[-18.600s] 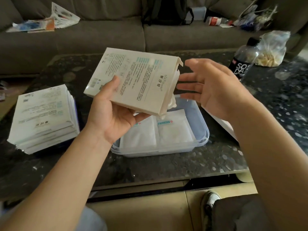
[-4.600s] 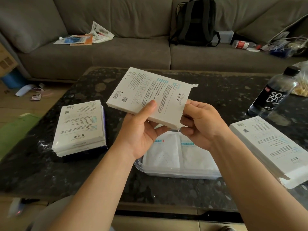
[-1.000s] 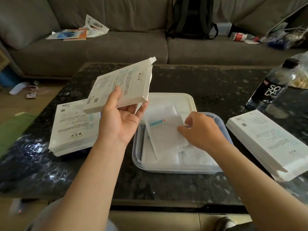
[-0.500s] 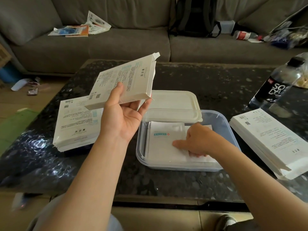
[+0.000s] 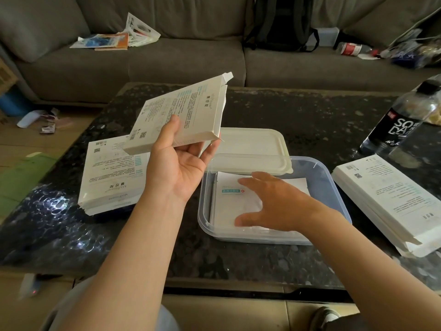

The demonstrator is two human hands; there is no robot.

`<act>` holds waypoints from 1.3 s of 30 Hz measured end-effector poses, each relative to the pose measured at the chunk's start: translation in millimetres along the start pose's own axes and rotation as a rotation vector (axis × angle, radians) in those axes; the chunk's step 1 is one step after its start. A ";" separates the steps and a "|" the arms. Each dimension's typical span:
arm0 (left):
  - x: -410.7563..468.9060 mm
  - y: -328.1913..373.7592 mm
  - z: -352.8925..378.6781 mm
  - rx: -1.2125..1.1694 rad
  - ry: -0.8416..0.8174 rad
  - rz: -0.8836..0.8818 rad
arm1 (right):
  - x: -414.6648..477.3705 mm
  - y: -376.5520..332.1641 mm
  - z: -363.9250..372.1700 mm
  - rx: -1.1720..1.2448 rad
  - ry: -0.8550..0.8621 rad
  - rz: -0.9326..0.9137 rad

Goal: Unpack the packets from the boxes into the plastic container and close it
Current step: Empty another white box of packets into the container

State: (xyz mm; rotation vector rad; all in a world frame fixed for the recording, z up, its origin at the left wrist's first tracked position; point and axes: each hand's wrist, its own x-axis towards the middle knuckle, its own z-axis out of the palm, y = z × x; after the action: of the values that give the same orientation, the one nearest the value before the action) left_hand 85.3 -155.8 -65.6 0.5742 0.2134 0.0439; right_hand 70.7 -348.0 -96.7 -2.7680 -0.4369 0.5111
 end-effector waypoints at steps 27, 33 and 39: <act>-1.0 -2.8 -0.4 0.029 -0.008 -0.011 | -4.6 3.2 -2.0 -0.218 -0.042 0.187; -0.2 1.1 0.3 0.025 -0.009 -0.002 | -8.6 15.9 -24.6 0.042 -0.078 0.238; 0.9 0.5 0.1 0.025 -0.016 -0.006 | -12.0 28.9 -36.9 0.258 0.044 0.305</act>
State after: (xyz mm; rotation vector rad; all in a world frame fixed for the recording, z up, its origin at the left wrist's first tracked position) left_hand 86.2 -155.3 -65.4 0.5985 0.2001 0.0313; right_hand 81.1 -386.9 -69.8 -2.5964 0.0631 0.5317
